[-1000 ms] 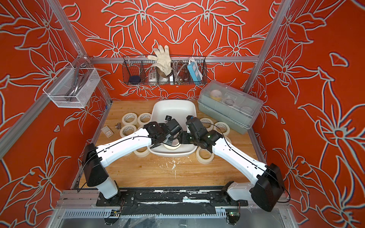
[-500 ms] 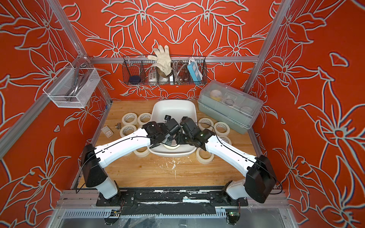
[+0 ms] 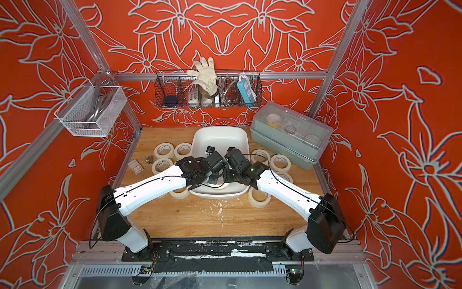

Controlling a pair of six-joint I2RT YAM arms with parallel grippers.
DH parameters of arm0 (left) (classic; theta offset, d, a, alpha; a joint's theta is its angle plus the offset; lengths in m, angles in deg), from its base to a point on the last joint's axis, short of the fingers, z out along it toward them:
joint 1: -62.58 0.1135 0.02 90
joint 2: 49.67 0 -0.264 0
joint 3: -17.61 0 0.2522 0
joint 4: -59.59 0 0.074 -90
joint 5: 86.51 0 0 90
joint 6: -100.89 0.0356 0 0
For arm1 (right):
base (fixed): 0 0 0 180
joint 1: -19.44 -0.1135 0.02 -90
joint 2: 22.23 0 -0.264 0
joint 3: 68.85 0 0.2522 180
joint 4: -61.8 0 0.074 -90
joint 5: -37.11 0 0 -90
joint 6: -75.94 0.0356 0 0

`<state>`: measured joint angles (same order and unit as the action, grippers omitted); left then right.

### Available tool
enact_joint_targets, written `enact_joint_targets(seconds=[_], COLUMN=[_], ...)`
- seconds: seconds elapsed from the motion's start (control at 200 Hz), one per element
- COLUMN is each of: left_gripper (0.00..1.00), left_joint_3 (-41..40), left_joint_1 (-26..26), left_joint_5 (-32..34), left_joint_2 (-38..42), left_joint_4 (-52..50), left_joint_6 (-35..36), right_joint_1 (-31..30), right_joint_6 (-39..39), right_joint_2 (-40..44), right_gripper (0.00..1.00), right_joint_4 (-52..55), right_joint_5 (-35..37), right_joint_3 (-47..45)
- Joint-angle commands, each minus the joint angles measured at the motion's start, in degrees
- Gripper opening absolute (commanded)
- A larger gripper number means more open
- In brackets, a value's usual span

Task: Take out the art tape in the storage box
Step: Pick up the art tape from the storage box, then place the art tape at the center of the board.

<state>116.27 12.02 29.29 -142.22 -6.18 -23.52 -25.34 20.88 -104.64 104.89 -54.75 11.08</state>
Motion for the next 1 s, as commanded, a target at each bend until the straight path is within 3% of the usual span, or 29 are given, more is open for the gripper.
enact_joint_targets(seconds=[0.0, 0.235, 0.37, 0.636, 0.851, 0.996], left_gripper=[0.36, 0.71, 0.88, 0.92, 0.92, 0.92], left_joint_3=[-1.0, -5.5, -7.6, -8.7, -8.7, -8.8], left_joint_1=[-0.1, -0.1, 0.0, 0.8, 1.2, 1.6], left_joint_5=[-3.3, -6.9, -4.8, -4.2, -4.8, -5.3], left_joint_2=[6.0, 13.6, 17.7, 19.2, 17.6, 16.7], left_joint_4=[2.3, 8.5, 9.4, 9.6, 10.2, 10.3], left_joint_6=[1.1, 2.2, 1.3, 1.3, 1.5, 1.1], right_joint_1=[0.3, 0.7, 2.6, 11.2, 23.7, 28.1], right_joint_6=[-3.2, -7.0, -10.5, -9.6, 0.3, 12.0], right_joint_2=[0.5, 1.2, 2.6, 12.8, 23.5, 30.1], right_gripper=[0.03, 0.00, 0.00, 0.00, 0.00, 0.00], right_joint_4=[2.1, 10.6, 17.8, 22.2, 21.5, 23.5], right_joint_5=[2.1, 7.0, 10.3, 12.4, 11.3, 20.6], right_joint_3=[2.3, 6.4, 8.4, 1.1, -10.1, -17.0])
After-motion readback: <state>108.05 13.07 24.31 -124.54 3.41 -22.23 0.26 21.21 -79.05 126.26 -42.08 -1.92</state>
